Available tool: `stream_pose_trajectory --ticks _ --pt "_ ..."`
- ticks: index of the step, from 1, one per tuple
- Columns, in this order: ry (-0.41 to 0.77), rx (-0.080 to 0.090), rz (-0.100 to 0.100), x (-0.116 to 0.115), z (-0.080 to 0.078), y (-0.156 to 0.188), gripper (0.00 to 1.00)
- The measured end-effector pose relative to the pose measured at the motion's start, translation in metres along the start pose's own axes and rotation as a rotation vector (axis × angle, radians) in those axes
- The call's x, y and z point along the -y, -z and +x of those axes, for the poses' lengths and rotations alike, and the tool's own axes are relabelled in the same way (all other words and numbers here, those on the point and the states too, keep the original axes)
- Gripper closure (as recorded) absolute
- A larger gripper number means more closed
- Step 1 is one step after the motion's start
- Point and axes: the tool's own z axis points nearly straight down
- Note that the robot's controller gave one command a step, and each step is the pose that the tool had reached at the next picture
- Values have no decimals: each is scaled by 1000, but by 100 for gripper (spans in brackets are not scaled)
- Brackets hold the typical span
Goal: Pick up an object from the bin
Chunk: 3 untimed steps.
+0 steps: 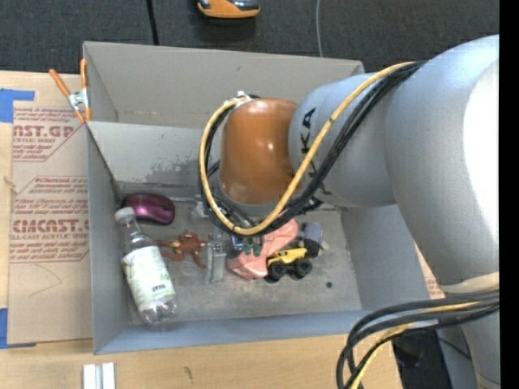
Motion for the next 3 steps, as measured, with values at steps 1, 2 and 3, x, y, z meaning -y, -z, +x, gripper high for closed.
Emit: stream_pose_trajectory --ticks 1,2,3 --pt "-127 -12 2 -1 12 -29 0" --pt "-50 -7 0 -11 -14 -56 100" --pt "-50 -8 0 -11 -14 -56 100"
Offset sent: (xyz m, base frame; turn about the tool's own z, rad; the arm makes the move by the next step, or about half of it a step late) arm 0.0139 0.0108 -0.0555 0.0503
